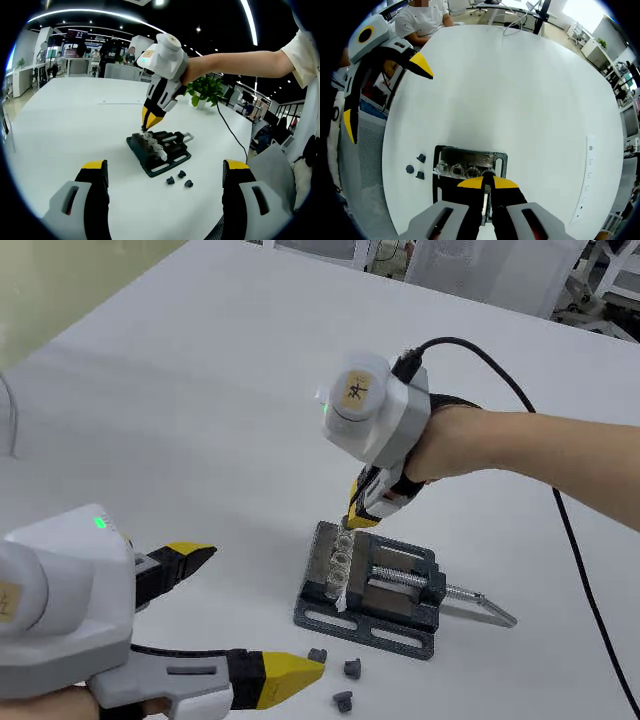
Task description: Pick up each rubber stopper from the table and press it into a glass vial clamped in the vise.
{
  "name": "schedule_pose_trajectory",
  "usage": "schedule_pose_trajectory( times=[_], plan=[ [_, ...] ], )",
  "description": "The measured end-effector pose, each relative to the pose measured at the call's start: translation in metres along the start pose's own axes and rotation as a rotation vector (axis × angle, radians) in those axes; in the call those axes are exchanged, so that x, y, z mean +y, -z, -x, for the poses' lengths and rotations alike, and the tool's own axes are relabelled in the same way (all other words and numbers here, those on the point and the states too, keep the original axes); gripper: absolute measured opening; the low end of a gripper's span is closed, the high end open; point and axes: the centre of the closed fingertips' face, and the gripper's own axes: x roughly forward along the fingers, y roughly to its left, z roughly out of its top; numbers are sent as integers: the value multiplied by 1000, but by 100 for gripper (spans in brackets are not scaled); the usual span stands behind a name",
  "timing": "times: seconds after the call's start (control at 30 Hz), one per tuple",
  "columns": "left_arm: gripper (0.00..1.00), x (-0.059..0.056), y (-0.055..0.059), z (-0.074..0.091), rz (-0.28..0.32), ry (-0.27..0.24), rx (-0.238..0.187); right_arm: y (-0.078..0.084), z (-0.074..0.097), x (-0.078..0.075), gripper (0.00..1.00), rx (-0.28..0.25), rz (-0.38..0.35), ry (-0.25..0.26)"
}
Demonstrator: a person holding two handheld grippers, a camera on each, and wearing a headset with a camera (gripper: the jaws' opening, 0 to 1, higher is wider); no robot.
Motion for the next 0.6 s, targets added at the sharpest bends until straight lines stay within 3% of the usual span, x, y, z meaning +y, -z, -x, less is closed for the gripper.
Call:
schedule_pose_trajectory(
  times=[0.17, 0.2, 0.23, 0.3, 0.37, 0.43, 0.6],
  plan=[
    [95, 1, 1, 4, -1, -12, -3, 4, 2, 2, 2, -45, -52, 6],
    [95, 2, 1, 4, 4, -14, -5, 6, 2, 6, 5, -40, -73, -14],
    [95, 3, 1, 5, 12, -18, -10, 4, 3, 13, 11, -74, -89, -41],
    [95, 5, 2, 6, 20, -22, -12, 3, 6, 14, 22, -116, -108, -29],
    [95, 6, 2, 7, 30, -26, -14, 5, 11, 17, 27, -149, -136, -15],
    [95, 7, 1, 9, 39, -31, -23, 8, 14, 26, 33, -182, -159, -33],
    [95, 13, -2, 12, 34, -56, -35, 17, 14, 43, 45, -218, -182, -24]
  ],
)
